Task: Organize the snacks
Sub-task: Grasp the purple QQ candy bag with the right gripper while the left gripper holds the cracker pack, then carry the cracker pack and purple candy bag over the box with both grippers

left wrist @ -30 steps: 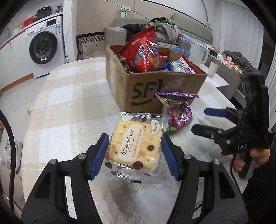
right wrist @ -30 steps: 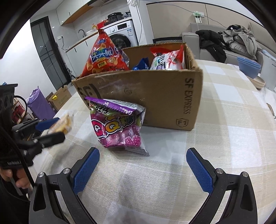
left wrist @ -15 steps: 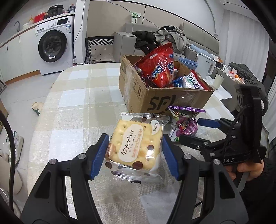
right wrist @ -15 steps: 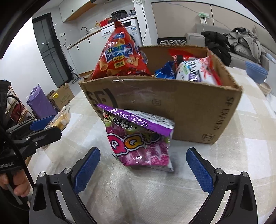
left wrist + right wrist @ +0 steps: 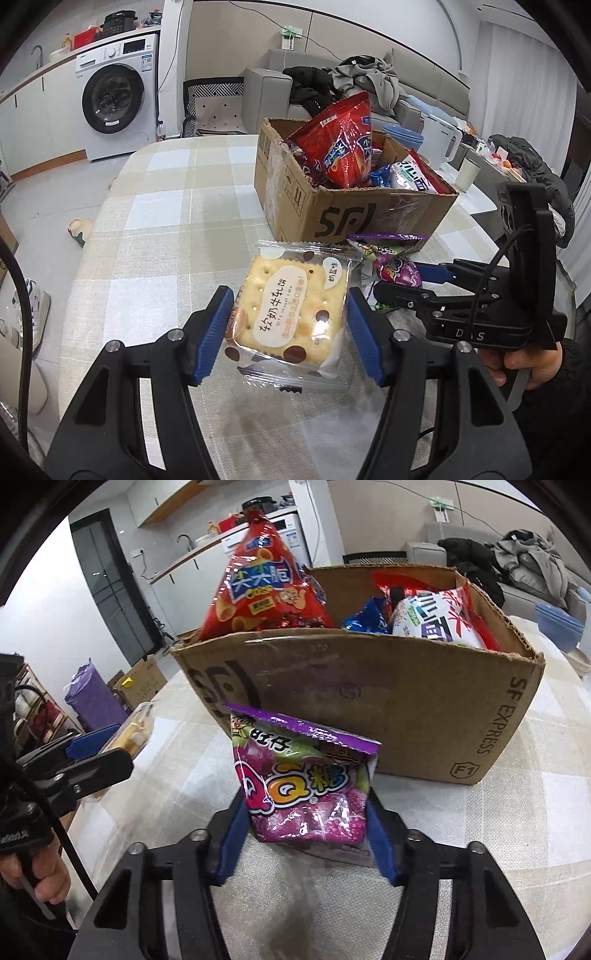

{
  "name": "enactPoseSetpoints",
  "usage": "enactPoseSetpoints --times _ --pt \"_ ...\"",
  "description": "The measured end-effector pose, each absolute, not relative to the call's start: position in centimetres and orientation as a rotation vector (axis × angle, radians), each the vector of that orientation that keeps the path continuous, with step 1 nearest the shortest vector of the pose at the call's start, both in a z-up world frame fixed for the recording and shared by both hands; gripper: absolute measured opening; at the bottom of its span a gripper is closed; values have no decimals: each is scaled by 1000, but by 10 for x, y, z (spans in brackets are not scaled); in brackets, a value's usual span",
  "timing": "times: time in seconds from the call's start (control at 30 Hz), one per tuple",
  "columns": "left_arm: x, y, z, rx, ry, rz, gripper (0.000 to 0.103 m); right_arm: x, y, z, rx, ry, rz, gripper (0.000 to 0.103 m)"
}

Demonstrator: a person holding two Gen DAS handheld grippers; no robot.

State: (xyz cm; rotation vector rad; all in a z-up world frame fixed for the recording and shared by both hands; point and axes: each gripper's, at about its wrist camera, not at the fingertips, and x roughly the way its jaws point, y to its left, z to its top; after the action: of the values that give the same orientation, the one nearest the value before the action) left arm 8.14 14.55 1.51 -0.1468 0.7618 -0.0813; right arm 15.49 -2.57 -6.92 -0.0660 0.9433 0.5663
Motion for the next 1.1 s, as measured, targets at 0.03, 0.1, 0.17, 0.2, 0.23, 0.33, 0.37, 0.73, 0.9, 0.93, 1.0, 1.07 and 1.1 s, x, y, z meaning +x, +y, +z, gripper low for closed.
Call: enactPoseSetpoints --times 0.03,0.1,0.17,0.2,0.23,0.33,0.37,0.73,0.9,0.93,1.0,1.07,1.1 --pt "81 145 15 -145 761 -82 60 154 -26 -69 -67 938 573 55" --pt "81 144 15 -142 761 -82 60 154 -26 -68 -71 928 580 54" --pt "80 143 16 -141 759 -83 60 152 -27 -66 -76 919 588 54" --pt "80 143 16 -140 759 -83 60 150 -28 -65 -76 916 591 53" --pt "80 143 16 -140 759 -82 60 150 -29 -64 -77 912 592 53" --pt "81 144 16 -144 756 -79 60 147 -34 -60 -76 897 604 53" --pt "81 145 16 -145 754 -78 60 146 -37 -56 -75 891 606 53" --pt "76 139 19 -146 727 -80 60 124 -79 -37 -41 787 616 53" --pt "74 135 21 -152 721 -92 60 119 -104 -26 21 756 633 53" --pt "74 136 20 -150 720 -92 60 119 -107 -23 26 748 629 53" --pt "74 135 21 -147 716 -91 60 116 -104 -16 33 744 626 53" --pt "73 135 23 -151 711 -93 60 118 -108 -12 38 735 618 53" --pt "72 135 24 -151 708 -92 60 119 -109 -11 40 733 617 53"
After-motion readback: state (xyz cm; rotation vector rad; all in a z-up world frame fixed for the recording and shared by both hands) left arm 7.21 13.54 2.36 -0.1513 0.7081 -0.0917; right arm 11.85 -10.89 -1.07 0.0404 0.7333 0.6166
